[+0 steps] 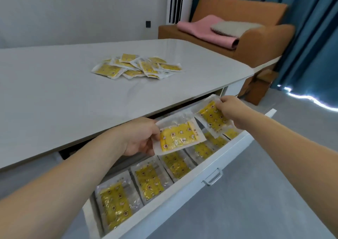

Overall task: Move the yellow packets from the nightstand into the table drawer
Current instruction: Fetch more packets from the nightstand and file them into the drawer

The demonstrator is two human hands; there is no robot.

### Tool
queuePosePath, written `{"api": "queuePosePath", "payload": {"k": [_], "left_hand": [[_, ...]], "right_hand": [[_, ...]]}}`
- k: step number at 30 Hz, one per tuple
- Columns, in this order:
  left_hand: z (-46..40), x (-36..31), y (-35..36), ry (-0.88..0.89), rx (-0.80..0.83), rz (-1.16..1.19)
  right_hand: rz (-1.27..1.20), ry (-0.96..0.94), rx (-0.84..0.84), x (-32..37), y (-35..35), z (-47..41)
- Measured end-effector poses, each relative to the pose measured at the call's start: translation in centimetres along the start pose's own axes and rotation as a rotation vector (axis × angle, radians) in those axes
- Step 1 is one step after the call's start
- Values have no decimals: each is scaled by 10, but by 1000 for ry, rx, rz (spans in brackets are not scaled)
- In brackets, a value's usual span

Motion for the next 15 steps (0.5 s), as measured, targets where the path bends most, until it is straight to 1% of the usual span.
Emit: {"api": "queuePosePath", "payload": {"k": [2,7,9,11,15], "left_hand": [[-11,-2,14,-1,-43,7],[-35,-8,48,-7,-112,-30],[-47,-13,58,3,-149,-67],[-61,-20,67,13,-186,-103],[-89,-32,82,5,-253,-188]], "right_hand": [[65,-20,-16,-2,-18,-19],[229,-96,52,-7,-48,-56],[312,-131,52,-8,-55,-75],[415,-152,51,-10,-58,-98],[705,-168,98,-21,-47,-137]]}}
Point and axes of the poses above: each hand's wrist, its own z-axis away from the middle knuckle, its own y-axis out of the palm, x = y × z, the point moved 6 cm from there along -z, towards the middle knuckle, and after that the axes turned 13 degrees about y, right-handed, at the moved point
